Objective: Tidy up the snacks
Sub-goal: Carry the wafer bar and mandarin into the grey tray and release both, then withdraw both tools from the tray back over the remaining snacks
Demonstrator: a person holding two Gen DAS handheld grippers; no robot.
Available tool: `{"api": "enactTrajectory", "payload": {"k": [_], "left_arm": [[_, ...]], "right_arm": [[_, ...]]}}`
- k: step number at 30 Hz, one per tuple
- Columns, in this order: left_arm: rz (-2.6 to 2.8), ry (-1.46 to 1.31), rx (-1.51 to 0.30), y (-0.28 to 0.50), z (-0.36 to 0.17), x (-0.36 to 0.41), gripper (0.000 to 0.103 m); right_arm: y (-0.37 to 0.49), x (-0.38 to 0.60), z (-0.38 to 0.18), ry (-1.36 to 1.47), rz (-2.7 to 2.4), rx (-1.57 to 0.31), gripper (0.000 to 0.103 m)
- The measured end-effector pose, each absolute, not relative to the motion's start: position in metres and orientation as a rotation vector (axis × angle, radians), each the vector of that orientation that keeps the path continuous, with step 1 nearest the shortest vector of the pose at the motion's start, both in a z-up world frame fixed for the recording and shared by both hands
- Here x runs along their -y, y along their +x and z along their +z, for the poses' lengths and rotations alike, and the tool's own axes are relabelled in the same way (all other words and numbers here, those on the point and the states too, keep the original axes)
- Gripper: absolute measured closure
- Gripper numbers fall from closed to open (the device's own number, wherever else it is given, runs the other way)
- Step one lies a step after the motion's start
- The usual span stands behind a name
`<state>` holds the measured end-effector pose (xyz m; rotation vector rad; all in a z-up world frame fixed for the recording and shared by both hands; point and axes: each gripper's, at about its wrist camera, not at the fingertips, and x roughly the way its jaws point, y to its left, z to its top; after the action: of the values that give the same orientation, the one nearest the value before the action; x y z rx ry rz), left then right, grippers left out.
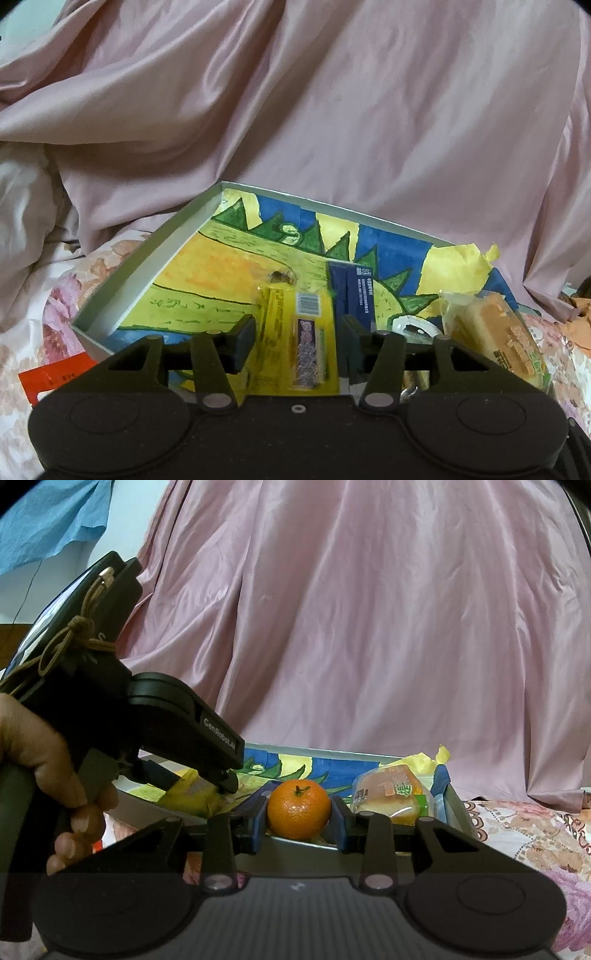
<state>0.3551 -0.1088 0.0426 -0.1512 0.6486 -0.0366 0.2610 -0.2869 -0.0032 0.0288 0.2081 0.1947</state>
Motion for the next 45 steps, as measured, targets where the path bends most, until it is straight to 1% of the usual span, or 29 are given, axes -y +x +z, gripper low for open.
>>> {"api": "enactTrajectory", "payload": {"k": [1, 2, 4, 6, 8, 12, 14, 15, 16, 18, 26, 28, 36, 45], "left_arm": [[-0.038, -0.155, -0.647, 0.355, 0.044, 0.108, 0.039], [-0.035, -0.156, -0.643, 0.354, 0.045, 0.108, 0.035], [-0.030, -0.158, -0.633, 0.350, 0.048, 0.106, 0.033], [-0.030, -0.165, -0.624, 0.346, 0.052, 0.103, 0.029], [-0.023, -0.173, -0.606, 0.339, 0.056, 0.099, 0.020], [-0.019, -0.190, -0.565, 0.323, 0.069, 0.088, 0.013], [-0.009, -0.195, -0.548, 0.314, 0.075, 0.083, 0.005], [-0.002, -0.198, -0.534, 0.308, 0.079, 0.079, 0.004], [0.004, -0.201, -0.520, 0.302, 0.083, 0.076, 0.004], [0.008, -0.201, -0.501, 0.291, 0.090, 0.070, 0.002], [0.044, -0.200, -0.425, 0.235, 0.111, 0.042, 0.001], [0.052, -0.205, -0.417, 0.220, 0.113, 0.034, 0.001], [0.089, -0.194, -0.423, 0.164, 0.111, 0.008, 0.001], [0.124, -0.186, -0.479, 0.110, 0.094, -0.022, 0.001]], "right_arm": [[0.261, 0.287, -0.003, 0.026, 0.194, -0.205, 0.061], [0.261, 0.287, -0.003, 0.025, 0.194, -0.202, 0.060], [0.261, 0.287, -0.003, 0.023, 0.197, -0.199, 0.056], [0.259, 0.287, -0.002, 0.023, 0.194, -0.193, 0.053], [0.256, 0.287, 0.000, 0.024, 0.191, -0.184, 0.049], [0.249, 0.290, 0.010, 0.033, 0.182, -0.163, 0.040], [0.243, 0.290, 0.017, 0.040, 0.174, -0.150, 0.034], [0.241, 0.290, 0.021, 0.043, 0.171, -0.145, 0.030], [0.238, 0.291, 0.025, 0.047, 0.169, -0.139, 0.026], [0.230, 0.290, 0.034, 0.054, 0.168, -0.125, 0.021], [0.190, 0.285, 0.066, 0.083, 0.179, -0.094, 0.006], [0.177, 0.284, 0.070, 0.093, 0.177, -0.094, 0.001], [0.150, 0.267, 0.079, 0.061, 0.193, -0.174, 0.000], [0.115, 0.258, 0.077, 0.093, 0.193, -0.277, 0.000]]}}
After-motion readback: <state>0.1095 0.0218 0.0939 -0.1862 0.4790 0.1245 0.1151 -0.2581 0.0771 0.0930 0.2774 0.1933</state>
